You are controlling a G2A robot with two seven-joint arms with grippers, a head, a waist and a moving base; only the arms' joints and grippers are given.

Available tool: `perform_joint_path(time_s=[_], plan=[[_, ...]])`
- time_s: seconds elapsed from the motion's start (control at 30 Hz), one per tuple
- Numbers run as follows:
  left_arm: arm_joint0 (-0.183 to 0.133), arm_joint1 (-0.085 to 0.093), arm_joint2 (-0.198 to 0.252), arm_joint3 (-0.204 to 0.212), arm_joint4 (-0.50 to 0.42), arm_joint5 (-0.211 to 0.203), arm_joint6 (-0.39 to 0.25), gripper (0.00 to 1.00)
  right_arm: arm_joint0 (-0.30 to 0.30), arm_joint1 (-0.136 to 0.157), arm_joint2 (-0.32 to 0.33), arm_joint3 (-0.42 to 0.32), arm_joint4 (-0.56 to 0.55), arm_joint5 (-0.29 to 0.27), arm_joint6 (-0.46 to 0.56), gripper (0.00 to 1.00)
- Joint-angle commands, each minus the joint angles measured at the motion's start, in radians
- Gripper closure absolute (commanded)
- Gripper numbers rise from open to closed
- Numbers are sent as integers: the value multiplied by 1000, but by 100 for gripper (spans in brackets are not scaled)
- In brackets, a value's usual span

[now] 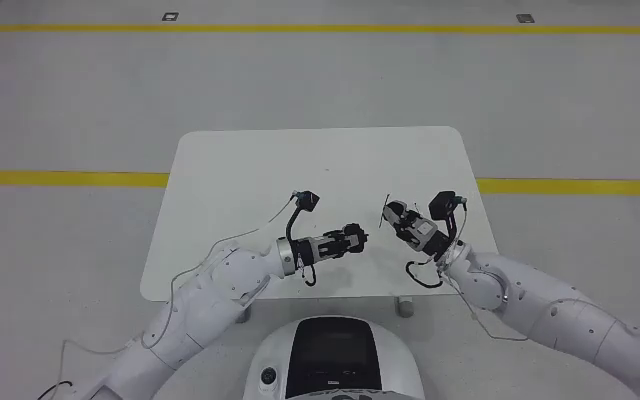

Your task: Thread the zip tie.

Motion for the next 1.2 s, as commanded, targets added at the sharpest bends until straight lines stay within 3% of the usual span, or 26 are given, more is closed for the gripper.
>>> perform_joint_path(time_s=[0.0, 0.3, 0.63, 0.8, 1.17], plan=[[0, 0, 0, 0, 0, 0, 0, 100, -1, 0, 2, -1, 0, 1, -1, 100], [0, 0, 0, 0, 0, 0, 0, 100, -134, 16, 71, 1, -109, 0, -290, 100], [0, 0, 0, 0, 0, 0, 0, 100, -199, 16, 49, 11, -212, 0, -547, 100], [0, 0, 0, 0, 0, 0, 0, 100, -193, -2, 12, 29, -251, 0, -622, 100], [0, 0, 0, 0, 0, 0, 0, 100, -188, -11, -3, 52, -248, 0, -607, 100]])
